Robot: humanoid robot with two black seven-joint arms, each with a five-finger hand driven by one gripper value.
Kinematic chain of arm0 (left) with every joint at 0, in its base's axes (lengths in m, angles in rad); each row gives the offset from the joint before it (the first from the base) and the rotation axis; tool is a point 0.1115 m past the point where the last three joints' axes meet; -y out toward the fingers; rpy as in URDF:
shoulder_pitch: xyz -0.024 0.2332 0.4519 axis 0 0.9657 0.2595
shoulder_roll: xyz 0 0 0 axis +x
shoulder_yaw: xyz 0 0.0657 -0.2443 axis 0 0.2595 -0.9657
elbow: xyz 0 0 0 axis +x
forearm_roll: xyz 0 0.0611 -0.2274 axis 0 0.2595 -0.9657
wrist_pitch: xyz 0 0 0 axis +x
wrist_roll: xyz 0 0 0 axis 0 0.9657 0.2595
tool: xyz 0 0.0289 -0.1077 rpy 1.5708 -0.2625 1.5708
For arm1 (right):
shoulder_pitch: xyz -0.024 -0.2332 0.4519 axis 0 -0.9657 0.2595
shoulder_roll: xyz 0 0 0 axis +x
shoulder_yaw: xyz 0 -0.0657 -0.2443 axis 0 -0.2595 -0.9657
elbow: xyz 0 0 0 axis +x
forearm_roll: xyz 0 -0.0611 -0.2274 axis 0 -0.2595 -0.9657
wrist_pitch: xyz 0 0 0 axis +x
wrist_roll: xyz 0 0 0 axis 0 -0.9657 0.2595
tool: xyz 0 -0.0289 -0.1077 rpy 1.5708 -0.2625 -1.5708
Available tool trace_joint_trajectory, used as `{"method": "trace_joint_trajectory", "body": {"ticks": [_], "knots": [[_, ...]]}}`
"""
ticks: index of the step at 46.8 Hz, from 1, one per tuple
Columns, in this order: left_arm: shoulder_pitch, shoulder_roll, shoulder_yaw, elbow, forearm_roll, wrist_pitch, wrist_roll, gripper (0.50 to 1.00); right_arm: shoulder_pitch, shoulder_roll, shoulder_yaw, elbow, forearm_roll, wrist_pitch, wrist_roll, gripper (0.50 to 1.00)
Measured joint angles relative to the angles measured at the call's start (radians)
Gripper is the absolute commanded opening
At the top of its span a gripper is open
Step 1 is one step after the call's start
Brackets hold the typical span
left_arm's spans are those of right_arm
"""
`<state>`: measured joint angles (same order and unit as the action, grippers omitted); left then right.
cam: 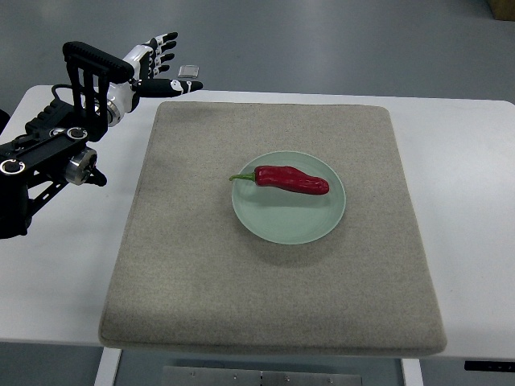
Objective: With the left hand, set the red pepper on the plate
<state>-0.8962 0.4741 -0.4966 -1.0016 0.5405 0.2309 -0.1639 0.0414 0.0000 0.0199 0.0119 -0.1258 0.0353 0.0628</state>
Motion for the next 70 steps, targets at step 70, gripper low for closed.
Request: {"method": "trace_joint_trajectory", "body": {"ticks": [70], "knots": [[0.202, 0.028, -0.189, 0.000, -0.231, -0.001, -0.063, 0.992, -0.006, 0.000, 0.004, 0.129, -0.003, 0.005, 0.001, 0.928]]}}
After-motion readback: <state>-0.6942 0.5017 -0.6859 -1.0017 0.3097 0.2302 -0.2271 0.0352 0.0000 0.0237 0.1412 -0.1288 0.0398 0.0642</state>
